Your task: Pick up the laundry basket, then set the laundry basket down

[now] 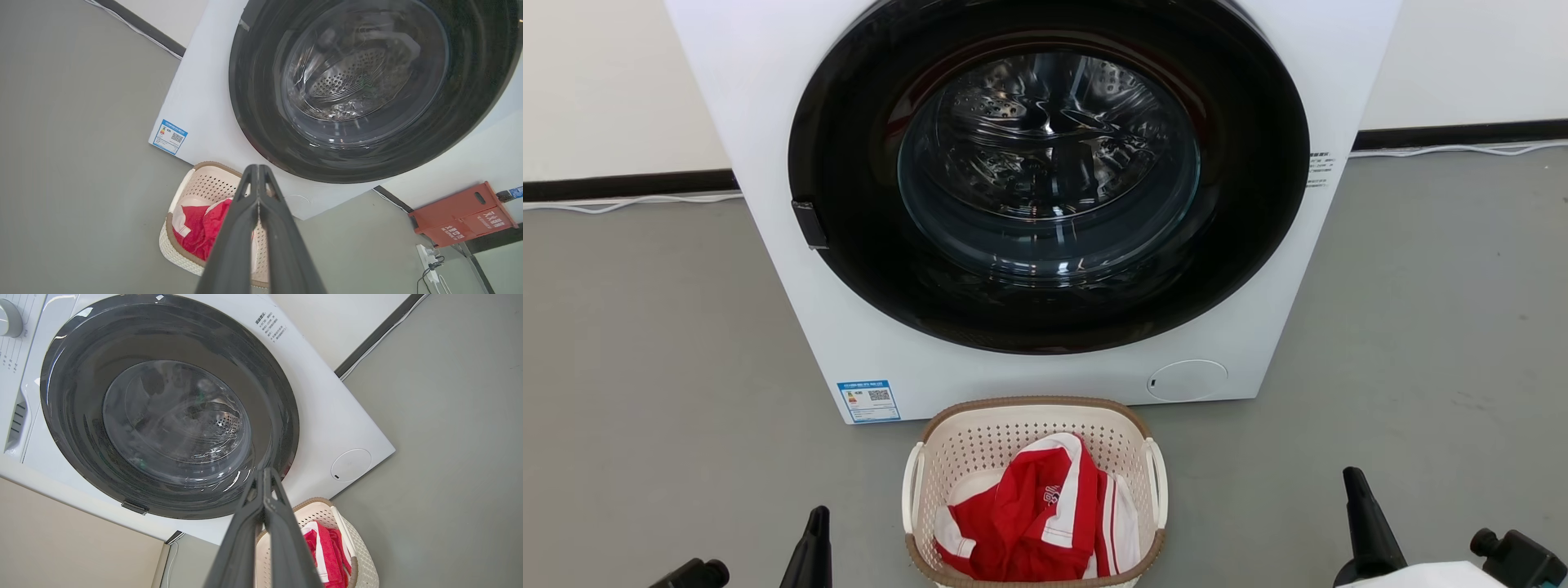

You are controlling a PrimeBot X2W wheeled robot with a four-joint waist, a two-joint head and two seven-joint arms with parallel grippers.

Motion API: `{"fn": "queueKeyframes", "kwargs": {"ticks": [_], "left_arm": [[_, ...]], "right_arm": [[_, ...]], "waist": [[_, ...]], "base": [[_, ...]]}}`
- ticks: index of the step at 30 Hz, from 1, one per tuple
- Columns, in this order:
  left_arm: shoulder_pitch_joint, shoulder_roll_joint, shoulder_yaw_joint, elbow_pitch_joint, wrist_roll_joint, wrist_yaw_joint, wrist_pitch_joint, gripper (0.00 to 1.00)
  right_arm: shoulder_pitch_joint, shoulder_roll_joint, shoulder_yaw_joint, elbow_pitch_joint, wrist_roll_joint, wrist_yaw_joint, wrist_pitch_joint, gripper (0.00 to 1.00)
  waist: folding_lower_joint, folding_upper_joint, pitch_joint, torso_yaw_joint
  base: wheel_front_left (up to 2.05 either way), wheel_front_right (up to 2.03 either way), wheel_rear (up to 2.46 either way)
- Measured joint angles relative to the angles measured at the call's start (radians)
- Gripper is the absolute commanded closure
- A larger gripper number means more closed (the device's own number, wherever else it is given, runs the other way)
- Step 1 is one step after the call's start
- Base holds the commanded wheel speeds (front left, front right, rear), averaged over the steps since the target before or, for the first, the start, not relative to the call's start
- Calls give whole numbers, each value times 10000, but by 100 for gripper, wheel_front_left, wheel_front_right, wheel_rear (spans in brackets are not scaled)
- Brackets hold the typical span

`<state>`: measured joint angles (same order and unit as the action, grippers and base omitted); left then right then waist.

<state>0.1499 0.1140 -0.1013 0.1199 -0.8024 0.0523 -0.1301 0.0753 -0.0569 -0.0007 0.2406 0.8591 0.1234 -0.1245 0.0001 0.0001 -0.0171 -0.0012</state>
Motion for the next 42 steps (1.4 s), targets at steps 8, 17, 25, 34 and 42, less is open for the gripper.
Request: {"fn": "queueKeyframes", "kwargs": {"ticks": [8,17,25,34,42], "left_arm": [[-230,-73,113,132,-888,-186,213,100],[-474,-109,305,326,-1952,-401,497,100],[-616,-142,426,485,-2836,-568,688,100],[-889,-174,612,656,-3791,-792,953,100],[-1061,-209,740,802,-4669,-911,1170,100]], "right_arm": [[-114,-6,-77,29,836,0,205,100],[-305,-12,-244,48,1818,0,474,100],[-408,-15,-316,58,2638,0,706,100],[-533,-19,-403,107,3488,0,909,100],[-792,-35,-568,138,4335,0,1120,100]], "waist": [[-1,0,22,1],[-1,0,48,3],[-1,0,70,4],[-1,0,92,5],[-1,0,115,7]], "base": [[0,0,0],[0,0,0],[0,0,0],[0,0,0],[0,0,0]]}}
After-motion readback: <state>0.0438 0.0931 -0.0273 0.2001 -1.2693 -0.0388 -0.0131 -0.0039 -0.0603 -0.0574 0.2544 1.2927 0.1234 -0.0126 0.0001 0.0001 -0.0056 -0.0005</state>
